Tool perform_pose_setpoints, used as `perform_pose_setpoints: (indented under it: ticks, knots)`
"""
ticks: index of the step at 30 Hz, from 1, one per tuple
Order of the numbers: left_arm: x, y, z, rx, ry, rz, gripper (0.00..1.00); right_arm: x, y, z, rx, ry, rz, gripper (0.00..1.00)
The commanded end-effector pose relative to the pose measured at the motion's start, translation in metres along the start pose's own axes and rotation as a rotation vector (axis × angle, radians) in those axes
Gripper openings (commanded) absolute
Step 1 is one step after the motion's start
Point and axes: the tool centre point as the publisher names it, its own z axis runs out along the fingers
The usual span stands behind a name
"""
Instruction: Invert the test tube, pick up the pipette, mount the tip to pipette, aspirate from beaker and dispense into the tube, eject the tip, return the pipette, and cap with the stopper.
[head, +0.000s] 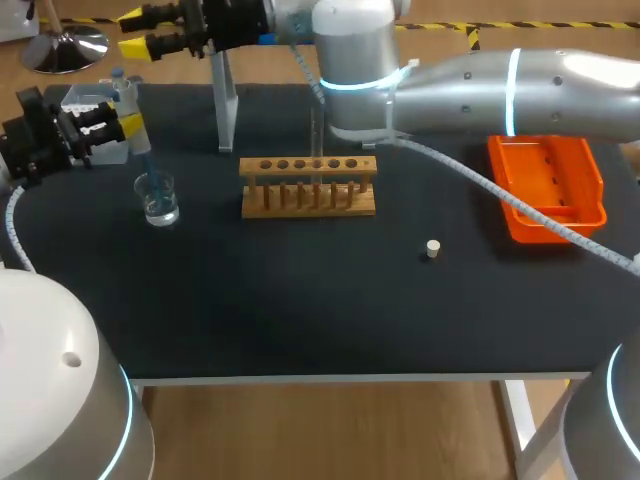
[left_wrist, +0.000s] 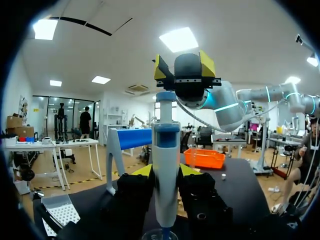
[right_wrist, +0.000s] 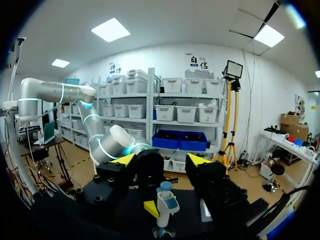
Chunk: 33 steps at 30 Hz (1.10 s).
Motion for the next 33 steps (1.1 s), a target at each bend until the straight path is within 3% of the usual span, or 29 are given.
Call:
perform_pose_setpoints:
  ticks: [1, 11, 18, 27, 33]
  knots:
    - [0.0, -0.001, -0.001, 0.0, 0.003, -0.001, 0.0, 0.018, 0.011, -0.053, 0.044, -0.031, -0.015, 1.0]
    - [0.0, -0.001, -0.001, 0.0, 0.003, -0.001, 0.0, 0.027, -0.004, -0.139, 0.12, -0.117, -0.028, 1.0]
    - [0.0, -0.001, -0.001, 0.0, 0.003, -0.001, 0.0, 0.034, -0.021, -0.19, 0.178, -0.134, -0.032, 1.0]
    - [0.0, -0.001, -0.001, 0.0, 0.003, -0.001, 0.0, 0.038, -0.048, -0.246, 0.214, -0.173, -0.022, 1.0]
    - [0.0, -0.001, -0.001, 0.0, 0.003, -0.001, 0.0, 0.041, -0.073, -0.27, 0.226, -0.173, -0.029, 1.0]
